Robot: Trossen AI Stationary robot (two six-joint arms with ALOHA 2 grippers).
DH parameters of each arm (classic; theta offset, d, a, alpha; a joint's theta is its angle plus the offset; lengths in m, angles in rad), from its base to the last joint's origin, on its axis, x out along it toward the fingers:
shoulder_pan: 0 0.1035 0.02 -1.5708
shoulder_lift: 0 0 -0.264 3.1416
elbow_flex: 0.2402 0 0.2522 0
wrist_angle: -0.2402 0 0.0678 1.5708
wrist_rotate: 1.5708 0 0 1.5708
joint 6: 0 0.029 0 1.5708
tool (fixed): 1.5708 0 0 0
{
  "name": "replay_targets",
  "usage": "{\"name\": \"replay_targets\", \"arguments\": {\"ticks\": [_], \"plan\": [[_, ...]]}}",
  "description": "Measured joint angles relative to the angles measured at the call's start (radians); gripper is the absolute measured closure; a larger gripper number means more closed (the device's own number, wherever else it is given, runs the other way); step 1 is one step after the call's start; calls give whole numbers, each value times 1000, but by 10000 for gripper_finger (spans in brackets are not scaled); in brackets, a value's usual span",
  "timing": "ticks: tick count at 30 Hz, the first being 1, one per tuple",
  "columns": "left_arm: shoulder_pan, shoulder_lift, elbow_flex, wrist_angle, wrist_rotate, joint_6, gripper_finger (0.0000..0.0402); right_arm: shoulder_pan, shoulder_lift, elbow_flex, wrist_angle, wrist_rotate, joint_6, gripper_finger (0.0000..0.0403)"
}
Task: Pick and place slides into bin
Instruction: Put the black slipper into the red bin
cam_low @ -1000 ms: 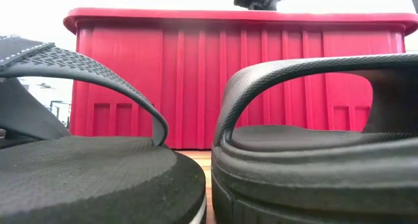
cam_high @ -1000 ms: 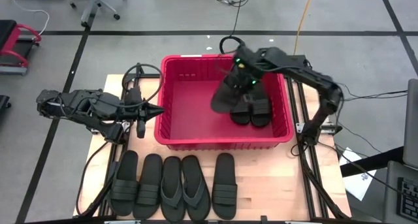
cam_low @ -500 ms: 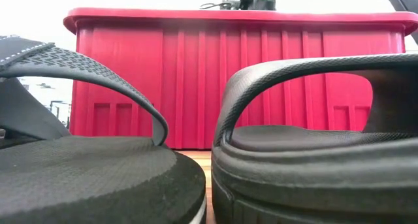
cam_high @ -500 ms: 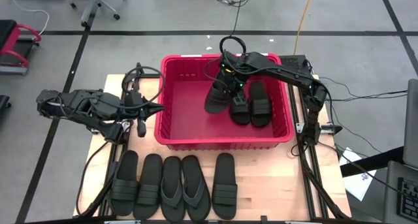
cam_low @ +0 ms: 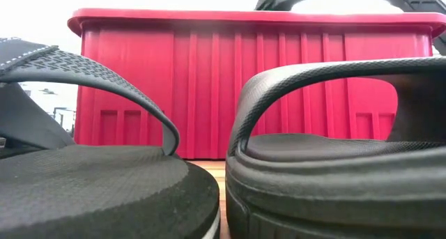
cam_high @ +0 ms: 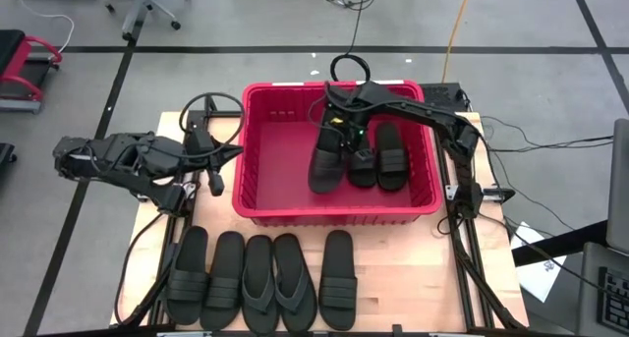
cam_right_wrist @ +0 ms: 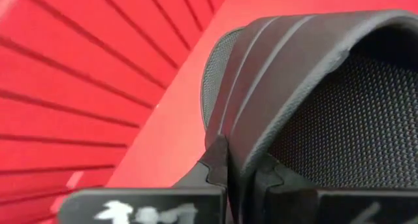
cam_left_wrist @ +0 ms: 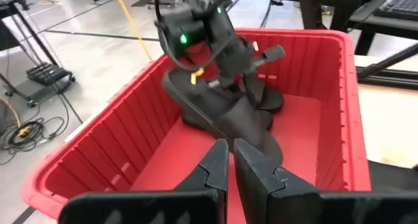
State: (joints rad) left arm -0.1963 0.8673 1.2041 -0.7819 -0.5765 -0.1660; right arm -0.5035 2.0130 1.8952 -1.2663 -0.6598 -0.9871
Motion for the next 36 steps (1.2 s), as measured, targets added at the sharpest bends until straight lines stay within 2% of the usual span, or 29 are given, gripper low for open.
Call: {"name": "replay_targets", "arguments": {"ticks": [6, 18, 30, 36], "plan": [[36, 0, 0, 0, 0, -31, 376, -9, 50, 0, 29, -17, 7, 399], [72, 0, 0, -3, 1, -24, 376, -22, 168, 1, 84, 59, 96, 399], [109, 0, 0, -16, 33, -18, 376, -32, 178, 2, 107, 60, 6, 398], [110, 0, 0, -16, 35, -24, 376, -31, 168, 0, 160, 83, 23, 362]]}}
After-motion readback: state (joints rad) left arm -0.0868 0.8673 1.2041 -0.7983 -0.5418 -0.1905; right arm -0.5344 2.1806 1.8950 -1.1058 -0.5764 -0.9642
